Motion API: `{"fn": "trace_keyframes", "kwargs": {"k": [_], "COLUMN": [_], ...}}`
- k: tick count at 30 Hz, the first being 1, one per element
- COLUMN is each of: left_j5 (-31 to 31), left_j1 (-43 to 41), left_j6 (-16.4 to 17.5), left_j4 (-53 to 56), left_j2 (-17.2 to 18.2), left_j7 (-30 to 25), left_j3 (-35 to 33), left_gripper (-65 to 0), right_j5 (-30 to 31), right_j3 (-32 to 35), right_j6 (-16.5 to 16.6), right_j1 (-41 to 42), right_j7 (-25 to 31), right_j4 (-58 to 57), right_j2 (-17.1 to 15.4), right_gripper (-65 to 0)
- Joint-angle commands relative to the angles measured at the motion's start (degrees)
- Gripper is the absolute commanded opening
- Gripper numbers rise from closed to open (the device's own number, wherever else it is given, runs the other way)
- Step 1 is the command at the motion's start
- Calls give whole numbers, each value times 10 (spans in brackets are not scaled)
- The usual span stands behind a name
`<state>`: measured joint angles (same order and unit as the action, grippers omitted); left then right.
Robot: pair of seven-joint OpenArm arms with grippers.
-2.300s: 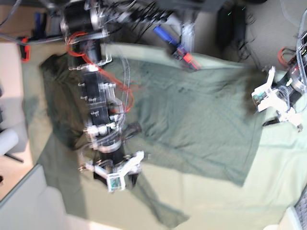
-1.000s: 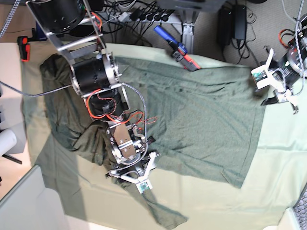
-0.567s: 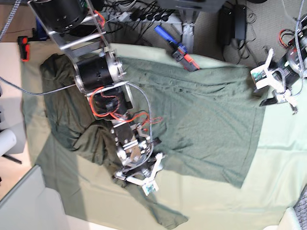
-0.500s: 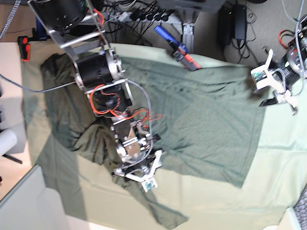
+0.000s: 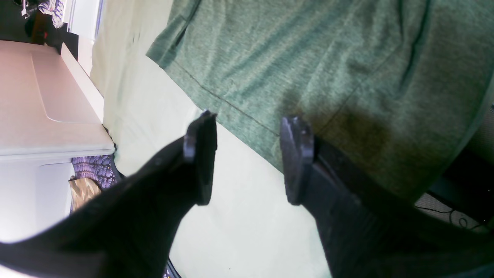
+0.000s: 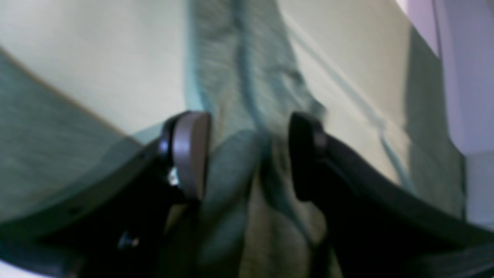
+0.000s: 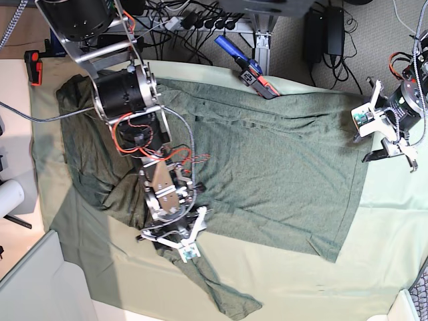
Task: Fold the T-shirt properly
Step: 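Pinch the shirt's side edge with the right gripper and lift it, then pull the held fold toward the collar end with the right gripper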
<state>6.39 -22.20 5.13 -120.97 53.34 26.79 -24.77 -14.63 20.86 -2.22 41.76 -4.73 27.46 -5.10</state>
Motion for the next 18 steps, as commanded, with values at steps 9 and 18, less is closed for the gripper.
{"fn": "trace_keyframes", "kwargs": {"k": [9, 18], "left_j5": [3, 1], "left_j1": [3, 35], "left_j6": [-10, -51], "left_j4": [-10, 12], "left_j2": [9, 9], "left_j7": [-6, -15], "left_j3": [5, 5], "left_gripper": [-347, -347], "right_j5": [-4, -6], "right_j3": [-1, -1], "right_j6": [-6, 5], "right_j1": [15, 12], "right_j7": [2, -2], "right_j4": [3, 59], "right_j2": [-1, 30], "right_gripper": [-629, -650]}}
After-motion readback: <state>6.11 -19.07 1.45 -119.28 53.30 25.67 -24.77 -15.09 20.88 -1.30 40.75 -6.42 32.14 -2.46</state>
